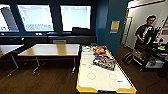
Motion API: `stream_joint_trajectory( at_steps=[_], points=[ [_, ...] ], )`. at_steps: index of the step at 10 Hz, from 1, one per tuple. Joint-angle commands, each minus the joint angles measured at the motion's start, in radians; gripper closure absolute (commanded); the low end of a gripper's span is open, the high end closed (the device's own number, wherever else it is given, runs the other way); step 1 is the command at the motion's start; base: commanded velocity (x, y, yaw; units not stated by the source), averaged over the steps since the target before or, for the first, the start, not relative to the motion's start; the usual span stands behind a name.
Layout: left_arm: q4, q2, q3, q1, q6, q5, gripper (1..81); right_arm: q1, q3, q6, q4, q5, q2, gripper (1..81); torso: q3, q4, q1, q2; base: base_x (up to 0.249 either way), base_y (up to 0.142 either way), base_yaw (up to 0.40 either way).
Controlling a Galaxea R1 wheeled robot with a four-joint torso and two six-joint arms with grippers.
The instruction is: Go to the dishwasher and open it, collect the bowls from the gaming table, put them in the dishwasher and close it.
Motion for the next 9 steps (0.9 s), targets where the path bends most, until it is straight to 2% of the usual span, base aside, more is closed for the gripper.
stream_joint_trajectory(
  at_steps=[1, 9],
  points=[
    [0.016, -0.01, -0.003, -0.042, 0.005, 0.034, 81.1, 0.034, 0.008, -0.012, -0.028, -0.086, 0.007, 81.1, 0.0, 0.0, 0.0, 0.0, -0.123, 0.0, 0.0],
    [0.022, -0.003, -0.005, -0.033, 0.005, 0.033, 81.1, 0.028, 0.008, -0.012, -0.045, -0.079, 0.014, 81.1, 0.0, 0.0, 0.0, 0.0, -0.124, 0.0, 0.0]
  ],
)
